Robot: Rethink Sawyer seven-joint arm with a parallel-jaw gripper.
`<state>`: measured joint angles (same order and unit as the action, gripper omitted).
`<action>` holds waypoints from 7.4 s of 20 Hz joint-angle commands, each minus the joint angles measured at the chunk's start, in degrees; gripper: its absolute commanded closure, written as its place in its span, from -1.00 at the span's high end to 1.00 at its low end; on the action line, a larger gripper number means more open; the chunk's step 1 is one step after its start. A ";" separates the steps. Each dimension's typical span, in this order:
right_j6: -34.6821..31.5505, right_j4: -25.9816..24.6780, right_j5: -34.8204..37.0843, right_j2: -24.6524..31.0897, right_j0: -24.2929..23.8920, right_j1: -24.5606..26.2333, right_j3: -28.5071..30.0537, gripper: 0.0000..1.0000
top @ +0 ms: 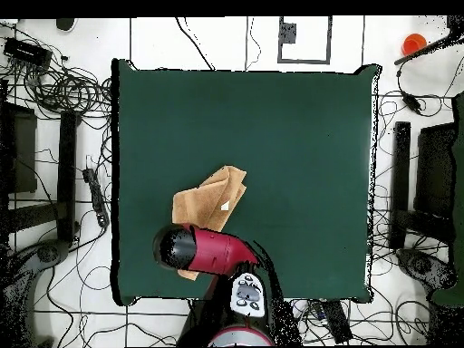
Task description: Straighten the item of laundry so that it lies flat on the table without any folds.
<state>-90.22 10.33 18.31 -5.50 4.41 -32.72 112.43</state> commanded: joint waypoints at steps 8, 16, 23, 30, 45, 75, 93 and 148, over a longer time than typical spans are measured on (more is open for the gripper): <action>-12.09 3.34 -2.03 6.59 0.20 1.23 -4.25 1.00; -11.76 2.99 -2.35 6.64 0.20 2.19 -4.71 1.00; -10.41 2.00 -4.64 8.29 -1.31 3.65 -4.89 1.00; -14.31 2.76 -2.18 1.84 2.89 2.70 -4.87 1.00; -14.52 4.95 -0.40 1.52 3.94 3.35 -6.70 1.00; -16.71 5.68 -2.81 0.03 4.33 4.31 -6.39 1.00; -17.32 13.04 -5.78 6.70 2.39 3.26 -3.14 1.00; -14.97 12.24 -2.06 0.75 4.51 2.29 -3.46 -1.00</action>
<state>-90.26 20.41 16.15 -6.86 7.17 -32.73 109.15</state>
